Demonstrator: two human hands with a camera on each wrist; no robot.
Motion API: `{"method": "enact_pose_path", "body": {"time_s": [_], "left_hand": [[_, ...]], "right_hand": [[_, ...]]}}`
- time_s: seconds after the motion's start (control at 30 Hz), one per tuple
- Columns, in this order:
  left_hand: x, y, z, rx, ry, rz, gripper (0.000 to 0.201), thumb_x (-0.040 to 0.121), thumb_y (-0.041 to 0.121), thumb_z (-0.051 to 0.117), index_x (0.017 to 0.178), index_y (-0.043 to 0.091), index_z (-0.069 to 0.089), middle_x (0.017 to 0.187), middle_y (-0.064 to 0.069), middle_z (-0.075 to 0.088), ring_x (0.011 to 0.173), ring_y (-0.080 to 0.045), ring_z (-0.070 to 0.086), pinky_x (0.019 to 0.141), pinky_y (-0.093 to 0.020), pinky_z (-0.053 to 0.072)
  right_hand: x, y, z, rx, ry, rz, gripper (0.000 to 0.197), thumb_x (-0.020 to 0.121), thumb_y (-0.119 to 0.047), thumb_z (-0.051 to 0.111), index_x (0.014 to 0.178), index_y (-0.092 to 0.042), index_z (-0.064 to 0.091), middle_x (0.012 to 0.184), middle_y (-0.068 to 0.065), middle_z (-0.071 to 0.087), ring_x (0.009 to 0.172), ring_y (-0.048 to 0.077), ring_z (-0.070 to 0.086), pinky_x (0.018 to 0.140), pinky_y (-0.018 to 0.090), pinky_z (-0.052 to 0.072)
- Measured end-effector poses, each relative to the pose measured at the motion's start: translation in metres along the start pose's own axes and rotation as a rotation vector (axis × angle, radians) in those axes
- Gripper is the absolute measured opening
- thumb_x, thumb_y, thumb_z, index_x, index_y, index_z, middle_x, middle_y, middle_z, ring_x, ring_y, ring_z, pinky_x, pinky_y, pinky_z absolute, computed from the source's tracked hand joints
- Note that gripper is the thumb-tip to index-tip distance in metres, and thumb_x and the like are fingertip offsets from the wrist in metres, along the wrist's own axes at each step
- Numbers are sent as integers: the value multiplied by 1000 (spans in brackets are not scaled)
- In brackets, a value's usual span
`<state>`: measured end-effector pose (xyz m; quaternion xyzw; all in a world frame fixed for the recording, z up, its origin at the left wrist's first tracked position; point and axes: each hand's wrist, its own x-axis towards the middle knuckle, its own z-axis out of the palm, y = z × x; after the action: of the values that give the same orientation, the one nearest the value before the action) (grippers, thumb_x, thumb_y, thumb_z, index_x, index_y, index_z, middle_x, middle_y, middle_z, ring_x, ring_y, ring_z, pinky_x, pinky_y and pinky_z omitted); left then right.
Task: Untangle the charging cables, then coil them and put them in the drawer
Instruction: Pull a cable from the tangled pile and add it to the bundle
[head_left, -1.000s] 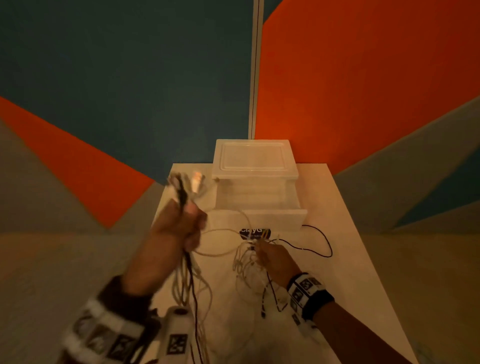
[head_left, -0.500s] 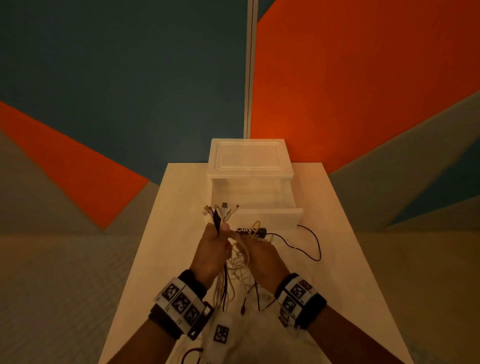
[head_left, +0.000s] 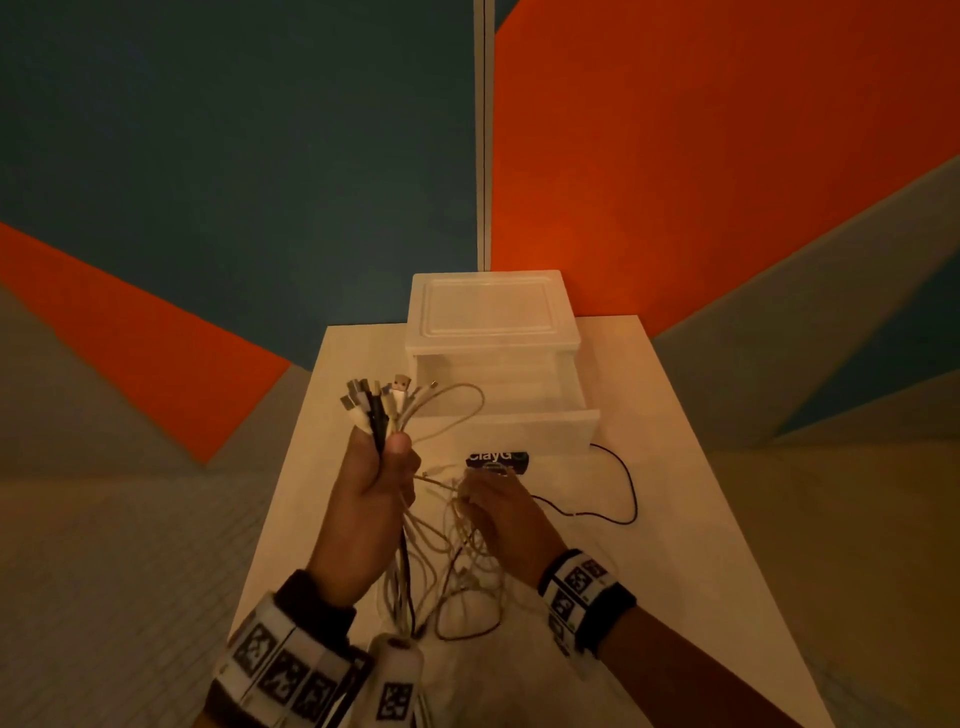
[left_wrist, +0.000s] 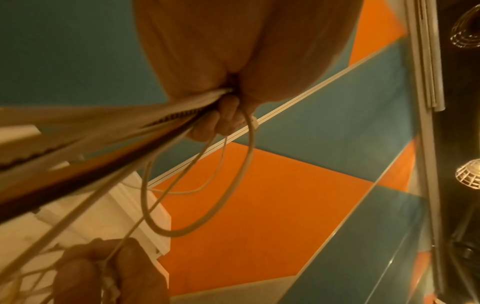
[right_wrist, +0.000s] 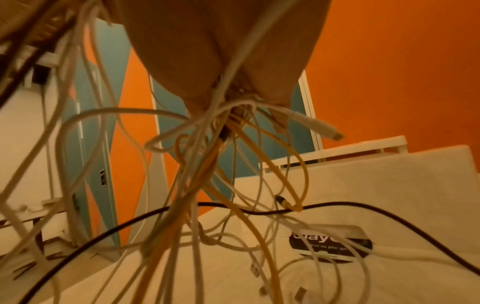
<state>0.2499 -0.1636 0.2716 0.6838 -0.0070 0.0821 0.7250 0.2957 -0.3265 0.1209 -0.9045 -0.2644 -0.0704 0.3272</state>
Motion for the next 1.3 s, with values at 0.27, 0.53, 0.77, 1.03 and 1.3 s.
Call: {"method": "enact_pose_path", "body": {"time_s": [0.27,0.53,0.77,1.03,1.3], "left_hand": [[-4,0,-21,-59,77,-26,15,96,26,45,86,15,46,68,5,40,57,-5,35,50,-18,34],[9,-12,-28,-15,66,-93,17,101,21,41,88,10,44,66,5,45,55,-4,38,50,-18,38],[15,-23,-39,-112,95,-114,15,95,27,46,85,15,42,64,6,39,54,-5,33,48,-19,32],[25,-9,-76,-279,205,-94,24,103,14,37,88,24,53,64,10,45,56,-2,41,50,-17,36],[20,-5,-55,-196,-51,-114,10,98,23,48,90,17,49,68,6,45,58,-6,39,52,-20,37]], "right_hand": [[2,6,-4,224,11,167,32,93,-35,58,123,-26,61,130,-9,55,120,7,51,101,25,46],[-1,7,-10,353,140,125,13,79,-20,78,91,-15,74,95,-4,60,91,7,57,82,15,46],[-4,18,-38,668,227,370,17,82,-2,71,90,-16,79,90,0,68,89,12,66,80,33,58],[-33,74,-48,446,344,603,30,88,0,62,77,-27,70,82,-4,72,82,10,66,77,34,53],[-8,24,-65,390,215,401,63,68,17,54,115,-23,61,122,-3,59,116,4,54,102,22,44]]}}
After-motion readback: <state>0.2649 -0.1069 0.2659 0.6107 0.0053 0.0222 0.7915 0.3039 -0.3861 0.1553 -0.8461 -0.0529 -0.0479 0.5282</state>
